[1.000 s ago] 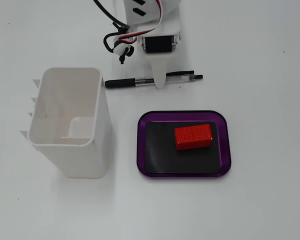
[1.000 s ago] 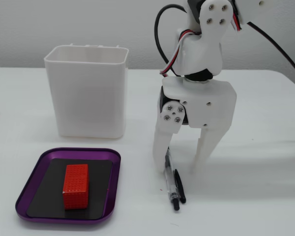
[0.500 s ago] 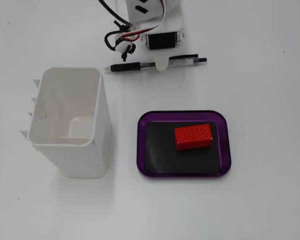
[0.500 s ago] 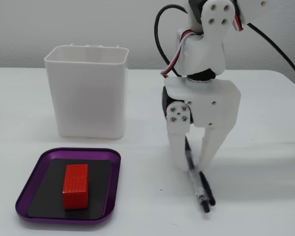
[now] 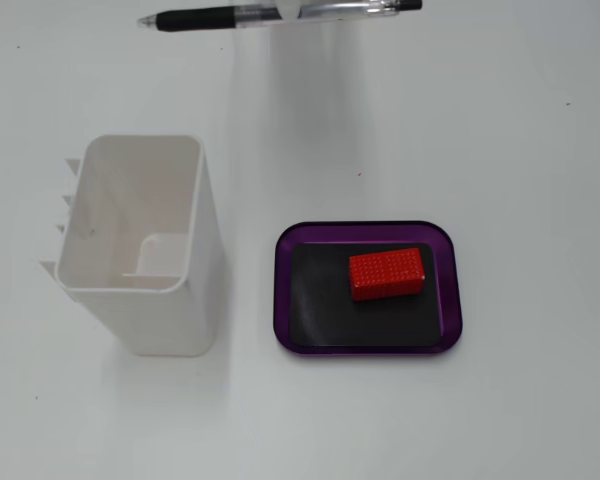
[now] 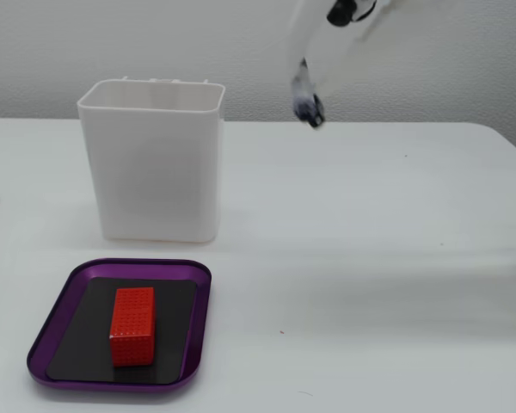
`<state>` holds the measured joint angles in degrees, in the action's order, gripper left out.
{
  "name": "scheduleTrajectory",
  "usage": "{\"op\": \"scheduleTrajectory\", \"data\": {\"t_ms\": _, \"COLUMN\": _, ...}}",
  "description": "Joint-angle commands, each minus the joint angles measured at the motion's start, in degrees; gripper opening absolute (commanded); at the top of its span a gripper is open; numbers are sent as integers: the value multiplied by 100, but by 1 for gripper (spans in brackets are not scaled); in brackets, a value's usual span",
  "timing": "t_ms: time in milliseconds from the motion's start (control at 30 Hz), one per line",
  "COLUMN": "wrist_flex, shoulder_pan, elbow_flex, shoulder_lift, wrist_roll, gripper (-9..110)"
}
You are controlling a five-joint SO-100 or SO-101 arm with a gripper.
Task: Pick up the pen and put it in the pen holder.
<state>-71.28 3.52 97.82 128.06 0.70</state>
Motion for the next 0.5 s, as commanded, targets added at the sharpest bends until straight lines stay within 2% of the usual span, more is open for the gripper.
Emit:
{"op": "scheduleTrajectory", "data": {"t_ms": 0, "wrist_flex": 378, "shoulder_pan": 26, "elbow_flex": -729, "shoulder_lift": 62, "wrist_roll": 202, "gripper": -1}}
{"op": "scheduleTrajectory", "data": {"t_ms": 467, "wrist_flex": 1028, "shoulder_pan": 272, "elbow_flex": -3630, "shoulder_lift": -3322, "wrist_roll": 993, "gripper": -1}}
